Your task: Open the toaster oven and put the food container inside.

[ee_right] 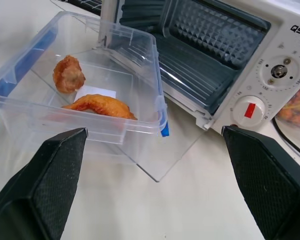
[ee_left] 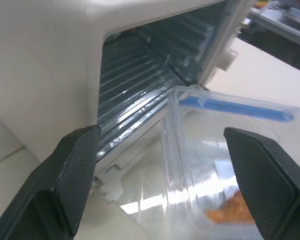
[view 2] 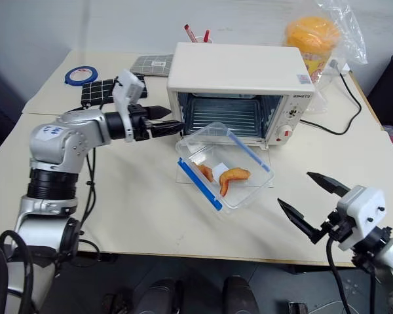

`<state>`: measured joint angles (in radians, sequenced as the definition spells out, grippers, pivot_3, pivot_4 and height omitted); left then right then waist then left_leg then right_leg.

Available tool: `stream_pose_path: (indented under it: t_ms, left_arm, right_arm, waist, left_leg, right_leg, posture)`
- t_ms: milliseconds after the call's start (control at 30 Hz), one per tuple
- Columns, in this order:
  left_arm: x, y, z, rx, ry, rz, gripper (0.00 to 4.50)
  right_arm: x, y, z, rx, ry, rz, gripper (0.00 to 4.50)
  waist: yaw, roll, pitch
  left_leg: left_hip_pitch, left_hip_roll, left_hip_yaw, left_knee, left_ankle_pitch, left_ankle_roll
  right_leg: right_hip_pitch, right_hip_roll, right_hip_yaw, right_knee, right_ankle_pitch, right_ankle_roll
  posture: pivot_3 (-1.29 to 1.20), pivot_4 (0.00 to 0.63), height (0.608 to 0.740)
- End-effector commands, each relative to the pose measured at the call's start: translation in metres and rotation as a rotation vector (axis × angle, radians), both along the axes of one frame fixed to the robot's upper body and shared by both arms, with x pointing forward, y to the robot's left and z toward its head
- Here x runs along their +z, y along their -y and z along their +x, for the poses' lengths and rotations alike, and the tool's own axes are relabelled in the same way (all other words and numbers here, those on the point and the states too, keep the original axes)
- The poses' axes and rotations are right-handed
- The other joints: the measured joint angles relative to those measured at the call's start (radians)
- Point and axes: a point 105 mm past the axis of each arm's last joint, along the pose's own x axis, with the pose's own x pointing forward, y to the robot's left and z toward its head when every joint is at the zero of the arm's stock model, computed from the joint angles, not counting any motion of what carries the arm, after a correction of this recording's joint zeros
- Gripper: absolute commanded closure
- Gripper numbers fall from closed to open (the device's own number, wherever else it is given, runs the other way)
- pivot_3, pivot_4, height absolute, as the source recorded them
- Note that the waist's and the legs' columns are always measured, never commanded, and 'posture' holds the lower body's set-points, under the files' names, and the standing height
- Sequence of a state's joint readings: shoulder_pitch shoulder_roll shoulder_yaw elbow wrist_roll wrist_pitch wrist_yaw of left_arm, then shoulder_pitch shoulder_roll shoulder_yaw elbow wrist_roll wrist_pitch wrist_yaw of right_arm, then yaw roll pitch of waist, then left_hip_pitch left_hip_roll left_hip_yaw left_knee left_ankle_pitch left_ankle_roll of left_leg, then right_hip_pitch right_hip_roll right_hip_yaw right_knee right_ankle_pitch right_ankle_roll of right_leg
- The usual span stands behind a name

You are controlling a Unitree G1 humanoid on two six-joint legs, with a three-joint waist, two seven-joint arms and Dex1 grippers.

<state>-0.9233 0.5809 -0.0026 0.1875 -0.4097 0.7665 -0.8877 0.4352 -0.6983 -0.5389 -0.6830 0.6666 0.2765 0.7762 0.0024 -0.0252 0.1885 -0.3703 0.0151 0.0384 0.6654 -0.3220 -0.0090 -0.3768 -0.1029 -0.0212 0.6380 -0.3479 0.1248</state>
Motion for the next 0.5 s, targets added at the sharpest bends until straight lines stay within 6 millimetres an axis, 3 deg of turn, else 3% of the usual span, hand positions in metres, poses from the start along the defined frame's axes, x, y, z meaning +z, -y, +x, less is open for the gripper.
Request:
stream_pose_path:
  t_ms: [33,167,333,433,500]
  left_arm:
    - [-0.004,-0.014,-0.01,-0.107,0.076,0.046,1.54]
    - [-0.029,-0.025,-0.019,-0.223,0.134,0.156,2.76]
    - [-0.06,-0.024,-0.031,-0.34,0.154,0.257,4.31]
    - [-0.075,-0.025,-0.035,-0.374,0.149,0.304,4.48]
    - [-0.082,-0.018,-0.034,-0.368,0.13,0.273,4.48]
  right_arm:
    - [-0.001,-0.026,-0.018,0.126,-0.103,0.019,1.32]
    - [-0.025,-0.062,-0.032,0.235,-0.266,0.026,2.64]
    - [-0.042,-0.081,-0.027,0.246,-0.291,0.006,4.34]
    - [-0.045,-0.091,-0.021,0.255,-0.274,0.014,4.48]
    - [-0.045,-0.101,-0.006,0.249,-0.237,0.04,4.48]
  waist:
    - [0.0,0.0,0.0]
    - [0.0,0.0,0.0]
    - [0.001,0.0,0.0]
    - [0.0,0.0,0.0]
    - [-0.001,0.0,0.0]
  left_leg:
    - [0.0,0.0,0.0,0.0,0.0,0.0]
    - [-0.001,0.0,0.0,0.002,-0.001,0.002]
    - [-0.001,-0.001,0.0,0.003,-0.002,0.004]
    - [-0.002,-0.001,0.0,0.003,-0.002,0.004]
    - [-0.002,-0.001,-0.001,0.003,-0.002,0.004]
  right_leg:
    - [0.0,0.0,0.0,0.001,0.0,0.0]
    - [0.001,-0.001,0.0,-0.001,0.0,0.0]
    - [0.001,-0.002,0.0,-0.001,0.0,0.0]
    - [0.0,-0.002,0.0,0.0,0.0,0.0]
    - [0.0,-0.002,0.0,0.0,0.0,0.0]
  posture:
    - [0.0,0.15,0.74]
    - [0.0,0.15,0.74]
    - [0.0,0.15,0.74]
    - [0.0,0.15,0.74]
    - [0.0,0.15,0.74]
